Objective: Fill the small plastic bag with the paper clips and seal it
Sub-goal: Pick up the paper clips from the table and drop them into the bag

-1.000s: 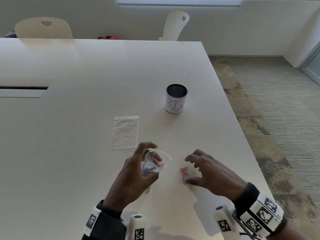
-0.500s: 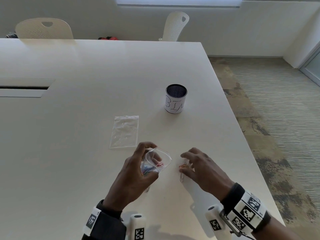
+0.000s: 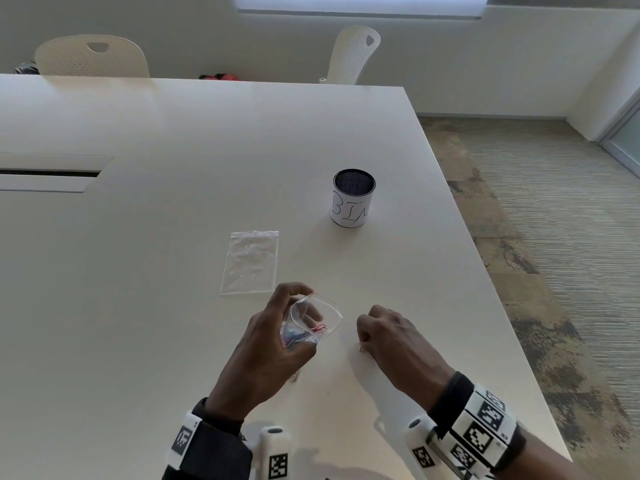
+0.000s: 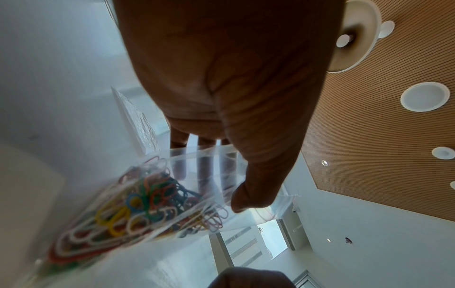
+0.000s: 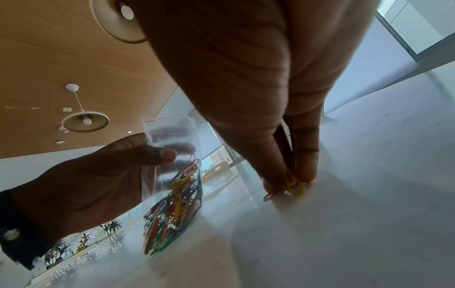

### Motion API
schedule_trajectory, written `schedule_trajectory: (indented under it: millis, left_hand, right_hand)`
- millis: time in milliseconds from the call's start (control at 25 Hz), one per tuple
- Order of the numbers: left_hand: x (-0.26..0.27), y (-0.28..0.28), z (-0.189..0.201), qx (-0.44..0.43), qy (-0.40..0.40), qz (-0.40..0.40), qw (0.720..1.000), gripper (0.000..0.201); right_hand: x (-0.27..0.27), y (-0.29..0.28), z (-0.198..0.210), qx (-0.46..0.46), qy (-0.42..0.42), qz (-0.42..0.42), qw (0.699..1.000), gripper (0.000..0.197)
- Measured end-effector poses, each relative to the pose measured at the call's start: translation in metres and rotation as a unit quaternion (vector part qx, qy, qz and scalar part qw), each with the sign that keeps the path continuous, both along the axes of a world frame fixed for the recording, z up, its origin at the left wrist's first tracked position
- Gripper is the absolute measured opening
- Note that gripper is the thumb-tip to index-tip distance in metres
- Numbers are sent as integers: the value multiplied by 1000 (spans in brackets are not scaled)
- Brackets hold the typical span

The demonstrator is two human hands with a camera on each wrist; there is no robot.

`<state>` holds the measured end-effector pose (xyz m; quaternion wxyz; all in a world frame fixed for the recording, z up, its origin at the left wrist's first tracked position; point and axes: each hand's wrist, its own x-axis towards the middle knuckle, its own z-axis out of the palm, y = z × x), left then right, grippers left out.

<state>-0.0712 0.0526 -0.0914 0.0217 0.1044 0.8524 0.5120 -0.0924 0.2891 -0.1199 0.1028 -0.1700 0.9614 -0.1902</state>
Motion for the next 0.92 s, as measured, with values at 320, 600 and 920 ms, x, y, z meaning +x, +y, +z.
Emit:
schedule_trajectory:
  millis: [320, 600, 920]
  left_hand:
    - [3, 0, 1, 1, 1, 0, 1000, 62]
    - [2, 1, 0, -3, 1, -2, 1000, 62]
    - [3, 2, 4, -4, -18, -1, 1000, 64]
  right_hand:
    - [-14, 15, 0, -37, 31, -35, 998, 15]
    - [-13, 7, 59, -351, 17, -97, 931, 13]
    - [-5, -44, 73, -364, 58, 7, 930, 12]
